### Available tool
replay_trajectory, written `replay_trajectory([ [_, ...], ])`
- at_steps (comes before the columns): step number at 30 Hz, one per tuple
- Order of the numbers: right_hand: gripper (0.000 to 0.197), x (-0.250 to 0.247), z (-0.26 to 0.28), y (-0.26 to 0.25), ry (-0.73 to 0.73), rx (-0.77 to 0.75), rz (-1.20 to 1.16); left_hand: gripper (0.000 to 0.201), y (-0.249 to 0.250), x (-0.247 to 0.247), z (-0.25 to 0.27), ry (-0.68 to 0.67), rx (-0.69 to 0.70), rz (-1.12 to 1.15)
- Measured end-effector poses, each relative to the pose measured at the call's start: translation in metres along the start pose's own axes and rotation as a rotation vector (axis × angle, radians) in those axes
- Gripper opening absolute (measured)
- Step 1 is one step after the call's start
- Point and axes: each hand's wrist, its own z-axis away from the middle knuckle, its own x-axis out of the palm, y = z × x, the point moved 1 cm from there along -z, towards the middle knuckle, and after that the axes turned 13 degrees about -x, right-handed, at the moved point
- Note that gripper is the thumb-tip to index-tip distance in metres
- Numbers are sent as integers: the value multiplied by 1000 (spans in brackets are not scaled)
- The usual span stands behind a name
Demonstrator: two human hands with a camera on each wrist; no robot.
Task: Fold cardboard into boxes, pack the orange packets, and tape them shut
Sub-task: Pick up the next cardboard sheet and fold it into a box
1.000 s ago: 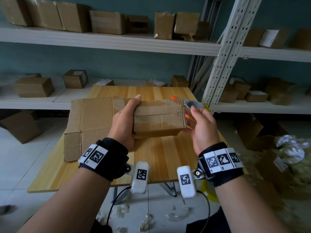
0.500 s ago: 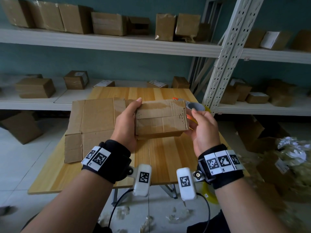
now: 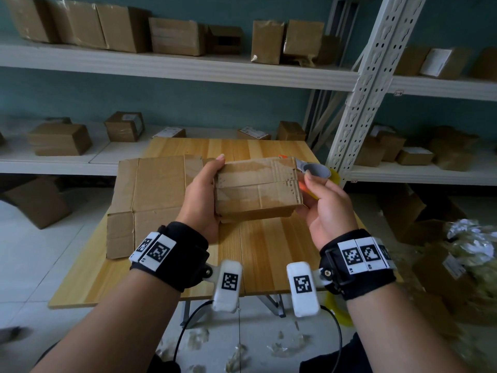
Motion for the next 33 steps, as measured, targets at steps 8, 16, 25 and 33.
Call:
replay_trajectory([
  [8,7,-2,-1,2,32,6,-26,65,0,3,3,-17,11,-15],
  [16,6,-2,1,0,37,-4,-12,69,-1,5,2,-29,39,-8],
  [25,8,-3,1,1,31,-26,23,64,-1,6,3,-51,34,-2],
  [33,11,-3,5,-2,18,-51,83,65,-4,3,0,-70,40,-24],
])
